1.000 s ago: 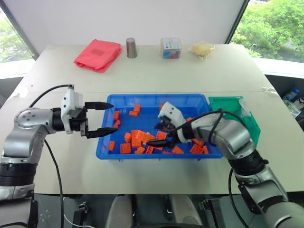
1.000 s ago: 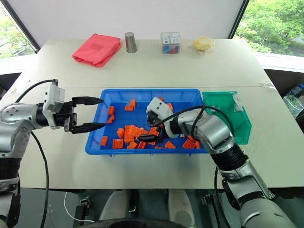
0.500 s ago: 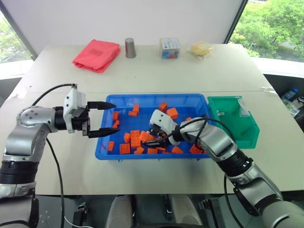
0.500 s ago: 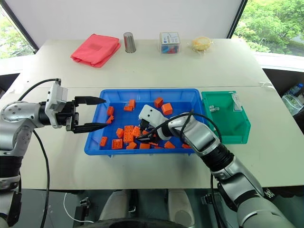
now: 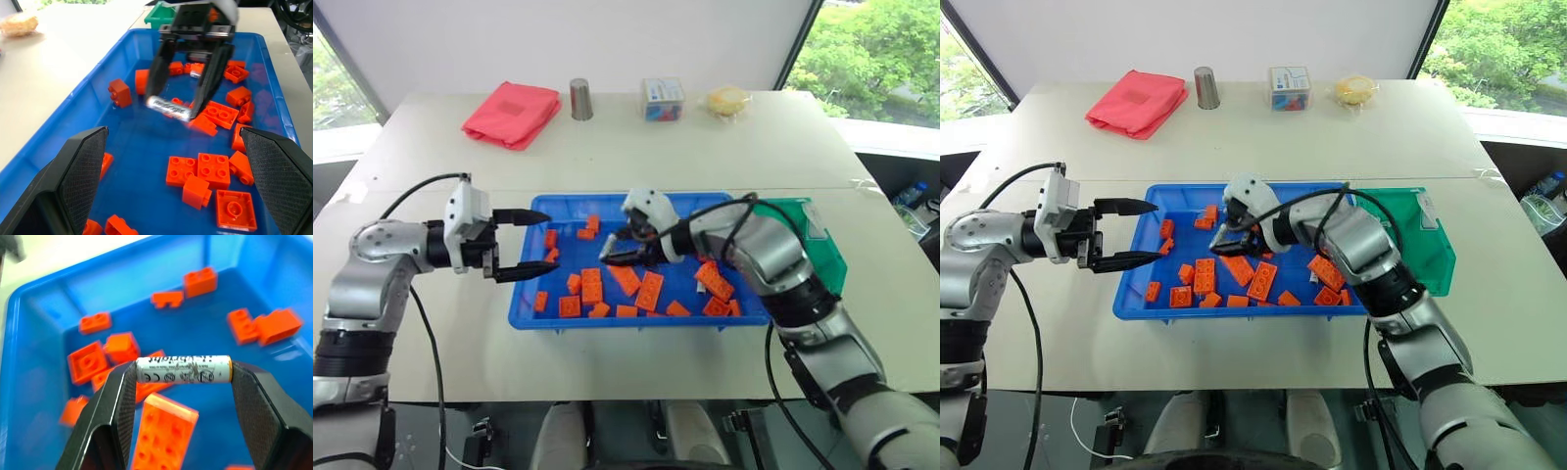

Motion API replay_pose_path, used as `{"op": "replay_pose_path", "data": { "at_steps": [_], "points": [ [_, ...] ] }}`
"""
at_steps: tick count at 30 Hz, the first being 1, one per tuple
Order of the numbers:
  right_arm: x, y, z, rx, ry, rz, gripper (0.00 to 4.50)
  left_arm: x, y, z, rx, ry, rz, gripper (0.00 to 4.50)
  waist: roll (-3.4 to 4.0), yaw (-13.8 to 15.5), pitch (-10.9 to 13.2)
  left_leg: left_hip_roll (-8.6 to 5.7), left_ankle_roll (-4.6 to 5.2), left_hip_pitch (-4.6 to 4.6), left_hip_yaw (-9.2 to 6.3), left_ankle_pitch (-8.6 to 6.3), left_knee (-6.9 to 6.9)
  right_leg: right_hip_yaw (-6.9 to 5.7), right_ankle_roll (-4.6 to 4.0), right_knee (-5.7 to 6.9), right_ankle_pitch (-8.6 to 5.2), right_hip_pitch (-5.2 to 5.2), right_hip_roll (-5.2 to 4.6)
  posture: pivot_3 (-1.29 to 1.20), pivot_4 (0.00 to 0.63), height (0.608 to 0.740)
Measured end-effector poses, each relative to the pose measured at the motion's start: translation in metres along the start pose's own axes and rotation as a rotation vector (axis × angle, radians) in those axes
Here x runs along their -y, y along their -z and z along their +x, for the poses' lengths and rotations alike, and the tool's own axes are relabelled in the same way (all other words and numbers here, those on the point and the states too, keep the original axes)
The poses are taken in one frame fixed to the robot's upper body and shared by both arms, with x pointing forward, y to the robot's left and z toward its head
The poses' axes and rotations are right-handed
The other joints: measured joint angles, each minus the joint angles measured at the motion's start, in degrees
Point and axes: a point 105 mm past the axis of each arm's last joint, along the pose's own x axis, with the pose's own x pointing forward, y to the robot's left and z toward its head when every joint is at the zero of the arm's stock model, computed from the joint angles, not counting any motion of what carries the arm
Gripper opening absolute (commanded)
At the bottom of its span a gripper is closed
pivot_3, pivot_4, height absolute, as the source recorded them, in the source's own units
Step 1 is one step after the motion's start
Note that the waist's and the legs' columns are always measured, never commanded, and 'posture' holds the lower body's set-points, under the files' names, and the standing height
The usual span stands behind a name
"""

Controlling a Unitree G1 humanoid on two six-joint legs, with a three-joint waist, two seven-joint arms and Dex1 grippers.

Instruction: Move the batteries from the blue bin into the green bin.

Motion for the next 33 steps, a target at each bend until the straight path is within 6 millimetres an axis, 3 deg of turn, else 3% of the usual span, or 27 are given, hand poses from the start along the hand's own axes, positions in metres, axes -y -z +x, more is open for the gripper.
{"op": "replay_pose_path", "data": {
  "at_steps": [3, 5, 7, 9, 13, 16, 20, 23, 24, 27, 31, 33],
  "points": [
    [0.012, 0.002, -0.003, -0.006, 0.029, 0.026, 2.24, 0.0, 0.0, 0.0, -0.003, -0.002, 0.002, 4.5, 0.0, 0.09, 0.0, -0.04, 0.0, -0.07, 0.04, 0.0, 0.0, 0.0, 0.03, -0.04, 0.01, -0.02, -0.08, 0.0, 0.15, 0.74],
    [0.028, -0.007, -0.019, 0.025, 0.077, 0.035, 2.24, -0.001, 0.0, 0.0, -0.004, -0.005, 0.003, 4.5, 0.01, 0.21, 0.01, -0.08, 0.0, -0.11, 0.06, 0.0, 0.0, 0.01, 0.04, -0.05, 0.02, -0.04, -0.15, 0.0, 0.15, 0.74],
    [0.046, -0.019, -0.047, 0.058, 0.159, 0.022, 2.24, -0.001, 0.001, -0.001, -0.007, -0.007, 0.001, 4.5, 0.01, 0.45, 0.01, -0.09, 0.0, -0.11, 0.05, 0.0, 0.0, 0.0, 0.03, -0.08, 0.02, -0.02, -0.19, 0.0, 0.15, 0.74],
    [0.068, -0.021, -0.087, 0.06, 0.268, 0.007, 2.24, -0.002, 0.002, -0.001, -0.011, -0.009, 0.0, 4.5, 0.0, 0.65, 0.01, -0.1, 0.02, -0.11, 0.02, -0.01, -0.01, -0.04, 0.01, -0.16, 0.0, 0.03, -0.2, 0.0, 0.15, 0.74],
    [0.095, 0.009, -0.167, -0.01, 0.468, 0.064, 2.24, -0.001, 0.003, 0.0, -0.007, -0.009, -0.002, 4.5, -0.01, 0.49, 0.01, -0.11, 0.06, -0.11, 0.04, -0.05, -0.09, -0.03, -0.01, -0.3, -0.02, 0.03, -0.19, 0.0, 0.15, 0.74],
    [0.094, 0.032, -0.2, -0.06, 0.547, 0.118, 2.24, -0.002, 0.004, 0.002, 0.002, -0.007, 0.002, 4.5, -0.01, -0.04, 0.01, -0.04, 0.1, -0.04, 0.07, -0.06, -0.13, 0.01, 0.03, -0.26, 0.0, 0.01, -0.08, 0.0, 0.15, 0.74],
    [0.082, 0.06, -0.215, -0.106, 0.571, 0.189, 2.24, -0.004, 0.003, 0.004, 0.009, -0.006, 0.003, 4.5, 0.01, -0.38, 0.02, 0.04, 0.1, 0.09, 0.02, -0.06, -0.12, 0.08, 0.02, -0.04, -0.01, -0.01, 0.08, 0.0, 0.15, 0.74],
    [0.077, 0.067, -0.224, -0.086, 0.609, 0.244, 2.24, -0.005, 0.003, 0.005, 0.013, -0.004, 0.001, 4.5, 0.01, -0.32, 0.02, 0.04, 0.07, 0.11, 0.03, -0.04, -0.04, 0.13, -0.14, -0.01, -0.05, 0.0, 0.08, 0.0, 0.15, 0.74],
    [0.077, 0.067, -0.228, -0.07, 0.634, 0.259, 3.29, -0.005, 0.003, 0.005, 0.013, -0.003, 0.001, 4.5, 0.01, -0.22, 0.02, 0.03, 0.09, 0.1, 0.04, -0.01, -0.02, 0.15, -0.16, -0.01, -0.06, 0.01, 0.06, 0.0, 0.15, 0.74],
    [0.077, 0.073, -0.234, -0.067, 0.676, 0.277, 4.48, -0.008, 0.0, 0.008, 0.015, 0.005, 0.009, 4.5, 0.01, 0.05, 0.02, -0.02, 0.09, 0.09, 0.07, -0.01, -0.01, 0.17, -0.16, -0.07, -0.06, 0.04, 0.0, 0.0, 0.15, 0.74],
    [0.077, 0.077, -0.23, -0.088, 0.669, 0.266, 4.48, -0.01, -0.003, 0.009, 0.017, 0.012, 0.014, 4.5, 0.01, 0.05, 0.02, -0.06, 0.1, 0.03, 0.1, -0.01, -0.03, 0.18, -0.09, -0.12, -0.05, 0.02, -0.03, 0.0, 0.15, 0.74],
    [0.08, 0.07, -0.225, -0.089, 0.645, 0.23, 4.48, -0.012, -0.004, 0.009, 0.019, 0.012, 0.015, 4.5, 0.02, -0.14, 0.03, -0.06, 0.1, 0.03, 0.11, -0.01, -0.02, 0.19, -0.09, -0.12, -0.05, 0.0, -0.03, 0.0, 0.15, 0.74]
  ]
}}
